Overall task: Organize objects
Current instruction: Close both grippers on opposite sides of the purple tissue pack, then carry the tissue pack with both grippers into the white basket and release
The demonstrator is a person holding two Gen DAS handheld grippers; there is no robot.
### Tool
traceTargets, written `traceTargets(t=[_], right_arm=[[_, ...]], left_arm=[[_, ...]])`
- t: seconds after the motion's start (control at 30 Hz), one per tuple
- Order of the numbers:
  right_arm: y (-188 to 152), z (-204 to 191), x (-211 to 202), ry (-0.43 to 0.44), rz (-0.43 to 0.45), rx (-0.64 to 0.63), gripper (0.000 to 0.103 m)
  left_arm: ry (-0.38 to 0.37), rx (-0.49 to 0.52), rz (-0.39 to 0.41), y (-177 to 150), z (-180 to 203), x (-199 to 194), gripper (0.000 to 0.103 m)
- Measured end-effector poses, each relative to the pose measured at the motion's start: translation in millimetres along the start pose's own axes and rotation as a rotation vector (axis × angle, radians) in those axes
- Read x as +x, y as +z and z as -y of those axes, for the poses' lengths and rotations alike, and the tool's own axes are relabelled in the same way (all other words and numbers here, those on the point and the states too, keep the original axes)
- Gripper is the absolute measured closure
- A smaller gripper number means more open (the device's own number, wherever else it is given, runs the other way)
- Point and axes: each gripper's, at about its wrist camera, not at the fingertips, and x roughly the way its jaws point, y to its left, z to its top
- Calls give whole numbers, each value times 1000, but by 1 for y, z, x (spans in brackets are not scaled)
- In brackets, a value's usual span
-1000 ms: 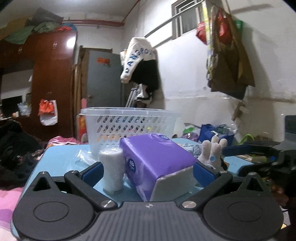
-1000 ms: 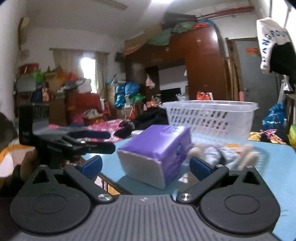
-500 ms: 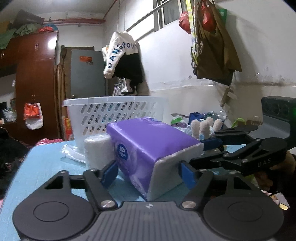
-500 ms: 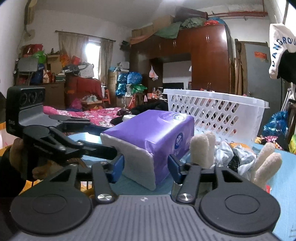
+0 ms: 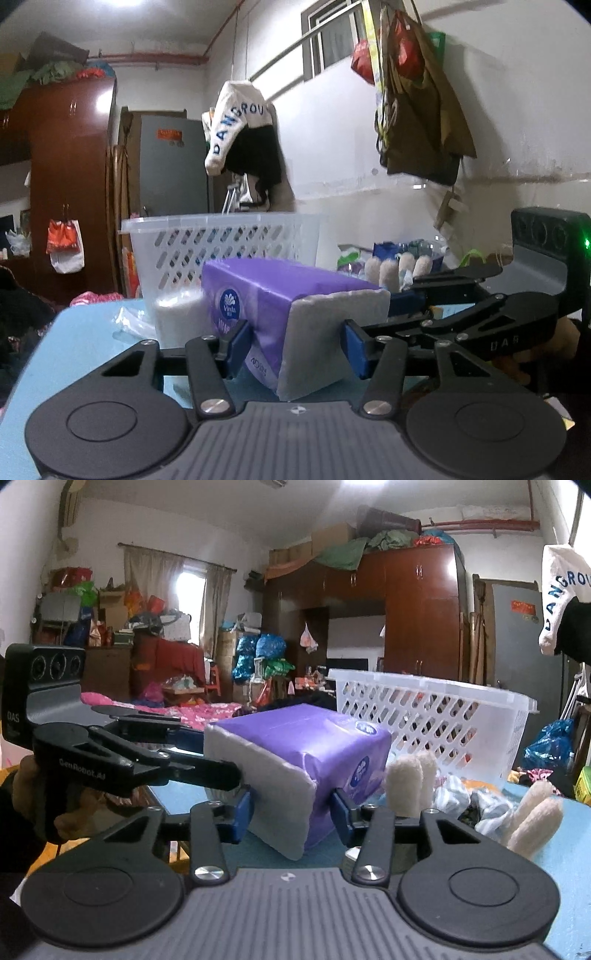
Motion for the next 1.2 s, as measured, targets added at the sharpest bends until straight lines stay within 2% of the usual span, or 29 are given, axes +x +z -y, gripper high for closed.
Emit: traceTargets(t=[0.17, 0.3, 0.5, 0.63, 0.77, 0.93, 1.2], right_arm=[[22, -3, -5, -26, 39, -38, 55], [53, 5, -9, -51, 75, -74, 55], [112, 34, 5, -107, 88, -125, 55], [135, 67, 42, -142, 19, -132, 55], [134, 103, 83, -165, -58, -94, 55], [120, 129, 118, -202, -142, -61, 55], [106, 144, 142, -209, -216, -34, 54]], left_arm=[[15, 37, 50, 18, 7, -8, 47], [25, 85, 98, 47, 12, -8, 47], [14, 116, 147, 120, 1, 20, 47], [13, 120, 95, 162, -20, 72, 47], [-9, 76, 6, 177, -46, 132, 47], [-37, 26, -112, 172, -64, 190, 47], [2, 28, -210, 155, -63, 222, 45]])
